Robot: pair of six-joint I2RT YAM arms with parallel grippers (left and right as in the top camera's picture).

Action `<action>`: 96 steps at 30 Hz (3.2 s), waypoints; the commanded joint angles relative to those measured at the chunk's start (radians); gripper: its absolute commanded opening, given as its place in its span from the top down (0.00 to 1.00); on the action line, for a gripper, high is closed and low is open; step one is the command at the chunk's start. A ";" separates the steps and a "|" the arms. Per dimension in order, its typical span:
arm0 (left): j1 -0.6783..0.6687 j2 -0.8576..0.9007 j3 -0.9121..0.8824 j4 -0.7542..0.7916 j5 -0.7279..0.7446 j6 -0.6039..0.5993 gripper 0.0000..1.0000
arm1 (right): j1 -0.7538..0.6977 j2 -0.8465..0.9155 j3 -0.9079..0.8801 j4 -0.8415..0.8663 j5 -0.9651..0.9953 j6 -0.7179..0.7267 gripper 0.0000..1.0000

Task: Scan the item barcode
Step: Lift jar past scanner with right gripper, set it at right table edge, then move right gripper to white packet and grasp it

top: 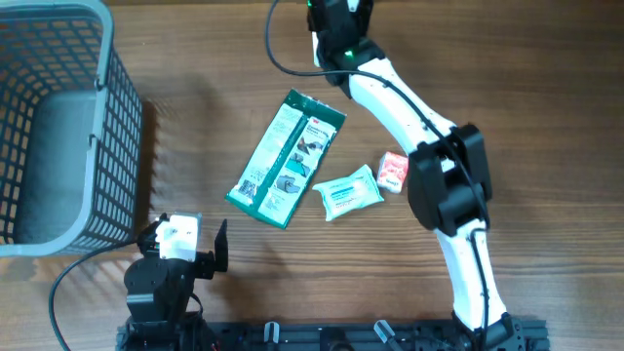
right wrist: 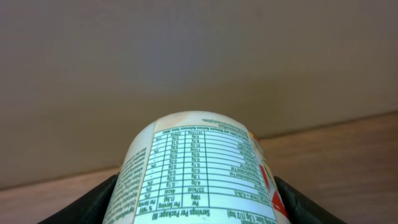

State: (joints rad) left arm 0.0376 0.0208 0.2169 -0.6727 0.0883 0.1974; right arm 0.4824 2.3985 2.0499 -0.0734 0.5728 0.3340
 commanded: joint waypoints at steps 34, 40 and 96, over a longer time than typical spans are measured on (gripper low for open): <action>-0.002 -0.006 -0.002 0.002 0.016 0.012 0.00 | -1.046 -0.079 0.018 -1.075 -0.597 0.110 0.26; -0.002 -0.006 -0.002 0.002 0.016 0.012 0.00 | -1.114 -0.034 0.018 -1.101 -0.597 0.111 0.26; -0.002 -0.006 -0.002 -0.001 0.016 0.012 0.00 | -0.400 -0.293 -0.577 -0.967 -0.424 -0.290 0.01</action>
State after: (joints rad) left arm 0.0376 0.0204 0.2169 -0.6739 0.0887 0.1974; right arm 0.1024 2.0979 1.4853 -1.0496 0.1253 0.0544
